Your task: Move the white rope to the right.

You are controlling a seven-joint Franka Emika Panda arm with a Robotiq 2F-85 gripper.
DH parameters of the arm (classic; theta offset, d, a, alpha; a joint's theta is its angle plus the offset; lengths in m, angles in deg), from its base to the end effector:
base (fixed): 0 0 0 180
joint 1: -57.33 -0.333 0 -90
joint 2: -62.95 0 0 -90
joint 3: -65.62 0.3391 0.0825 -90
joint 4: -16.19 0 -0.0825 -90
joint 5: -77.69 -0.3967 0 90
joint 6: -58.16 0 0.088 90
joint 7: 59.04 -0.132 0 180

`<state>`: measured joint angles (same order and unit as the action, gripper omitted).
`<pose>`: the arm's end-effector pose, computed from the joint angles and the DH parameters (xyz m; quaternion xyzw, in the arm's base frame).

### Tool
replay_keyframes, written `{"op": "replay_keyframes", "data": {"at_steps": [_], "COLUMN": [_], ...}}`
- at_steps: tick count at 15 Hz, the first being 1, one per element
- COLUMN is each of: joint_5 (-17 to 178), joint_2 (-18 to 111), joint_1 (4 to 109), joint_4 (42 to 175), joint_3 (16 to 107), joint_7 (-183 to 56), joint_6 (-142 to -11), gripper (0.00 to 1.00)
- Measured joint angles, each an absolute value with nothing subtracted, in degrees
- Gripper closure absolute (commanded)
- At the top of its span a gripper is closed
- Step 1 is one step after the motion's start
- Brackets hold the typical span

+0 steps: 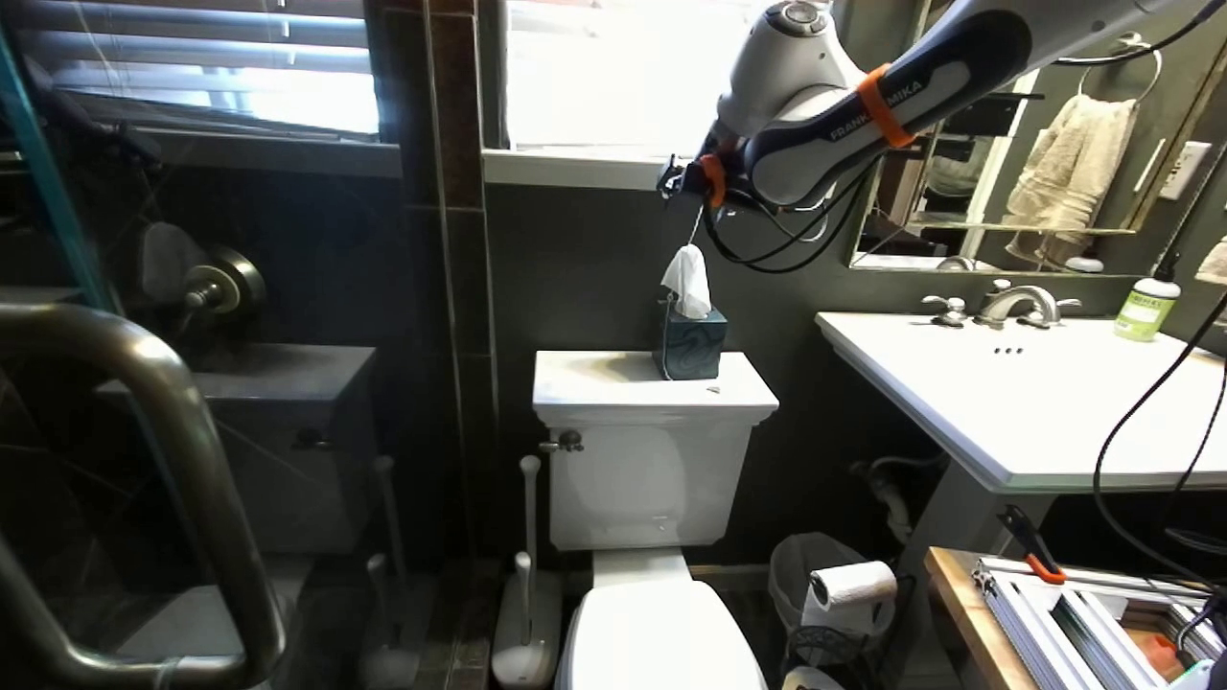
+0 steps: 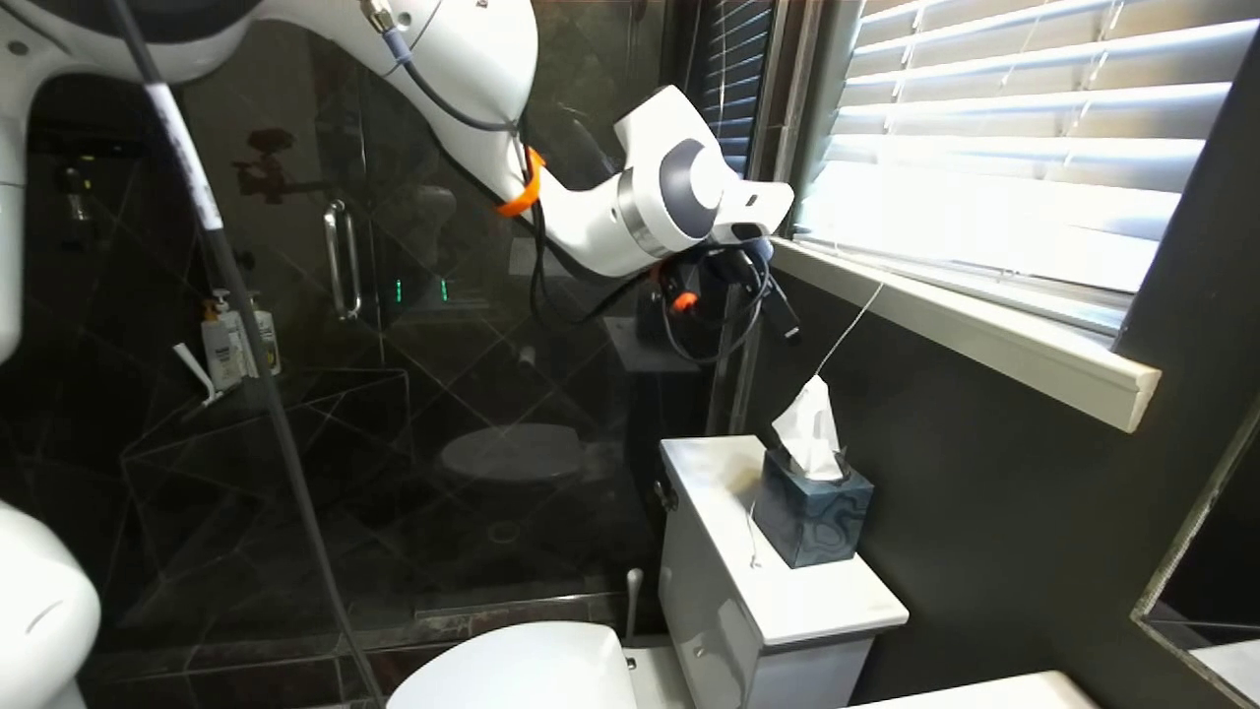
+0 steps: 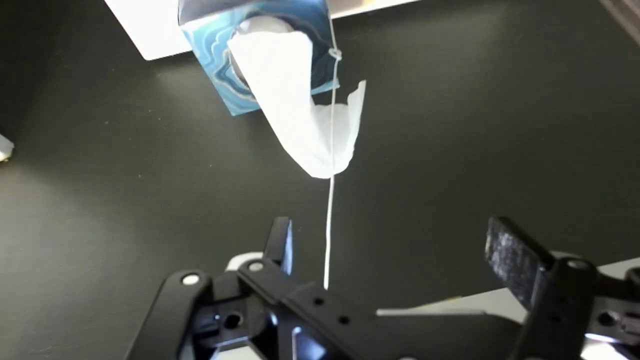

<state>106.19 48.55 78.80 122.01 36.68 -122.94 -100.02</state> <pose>0.4740 -0.5066 0.4773 0.6634 -0.6415 0.3420 0.1772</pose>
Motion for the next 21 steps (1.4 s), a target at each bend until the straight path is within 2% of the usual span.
{"op": "replay_keyframes", "data": {"at_steps": [3, 6, 8, 14, 15, 16, 20, 21], "joint_5": [107.95, 108.66, 109.0, 109.46, 109.46, 109.47, 109.47, 109.47], "joint_2": [45.73, 43.15, 41.4, 37.12, 36.57, 36.07, 34.66, 34.53], "joint_1": [78.73, 78.47, 77.94, 76.03, 75.83, 75.7, 74.95, 74.61], "joint_4": [118.81, 116.24, 114.8, 111.8, 111.44, 111.11, 110.33, 110.33], "joint_3": [34.15, 32.45, 31.26, 28.31, 27.96, 27.72, 26.62, 26.24], "joint_7": [-127.38, -130.46, -132.22, -135.39, -135.59, -135.8, -136.08, -136.1], "joint_6": [-100.05, -100.05, -100.04, -99.96, -99.96, -99.95, -99.92, -99.85], "gripper": [0.37, 0.38, 0.33, 0.44, 0.58, 0.63, 0.93, 0.95]}}
